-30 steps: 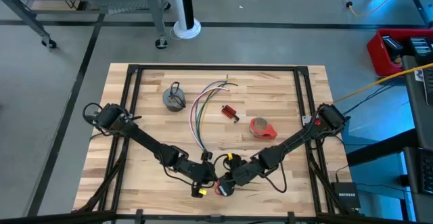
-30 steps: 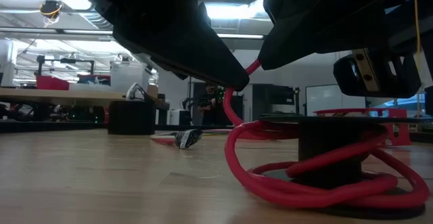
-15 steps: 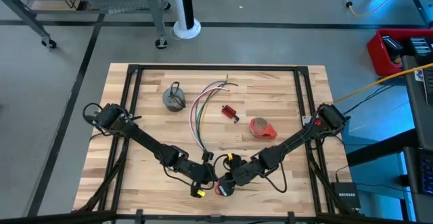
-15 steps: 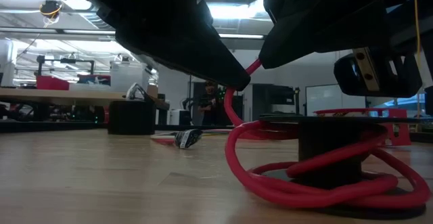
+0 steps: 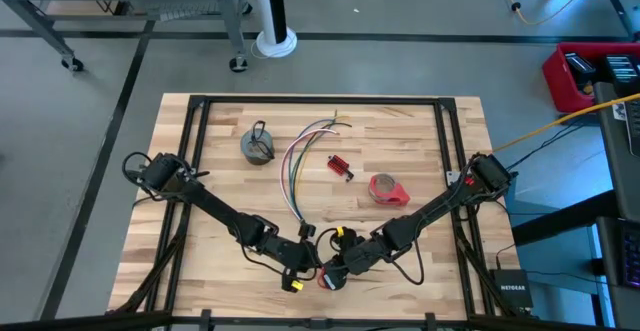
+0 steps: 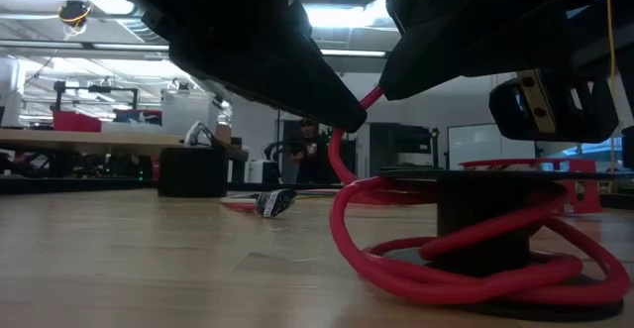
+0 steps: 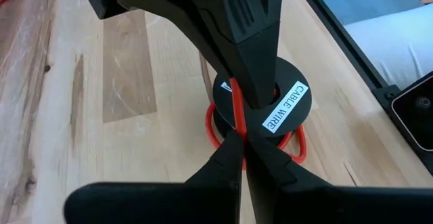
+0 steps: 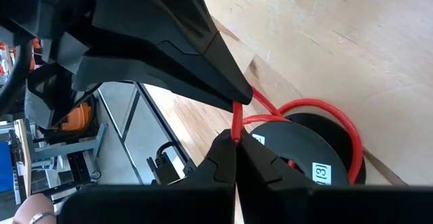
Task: Coil cords
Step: Coil the red wire onto the spool
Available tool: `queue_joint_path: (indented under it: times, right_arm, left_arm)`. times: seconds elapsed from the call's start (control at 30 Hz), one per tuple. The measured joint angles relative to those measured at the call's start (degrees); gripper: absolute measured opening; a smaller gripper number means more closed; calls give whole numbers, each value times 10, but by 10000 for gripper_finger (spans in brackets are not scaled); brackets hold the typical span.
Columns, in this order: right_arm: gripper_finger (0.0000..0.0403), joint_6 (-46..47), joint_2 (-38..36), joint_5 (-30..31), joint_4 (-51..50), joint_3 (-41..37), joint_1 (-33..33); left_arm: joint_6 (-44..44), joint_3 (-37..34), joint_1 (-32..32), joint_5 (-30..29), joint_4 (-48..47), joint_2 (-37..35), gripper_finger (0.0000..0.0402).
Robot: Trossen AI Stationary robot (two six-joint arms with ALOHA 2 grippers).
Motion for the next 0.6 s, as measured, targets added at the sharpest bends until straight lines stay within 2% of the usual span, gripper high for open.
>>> queue_joint_path:
  times: [0.2,0.4,0.5,0.6]
  right_arm:
    - [1,0,0,0,0,0,0]
    - [1,0,0,0,0,0,0]
    - [1,0,0,0,0,0,0]
    - [1,0,0,0,1,0,0]
  left_arm:
    - [0,0,-2,0,0,0,2]
    - [46,0,6,2,0,0,2]
    - [24,0,6,1,-6,0,9]
    - [-20,0,12,1,-40,0,34]
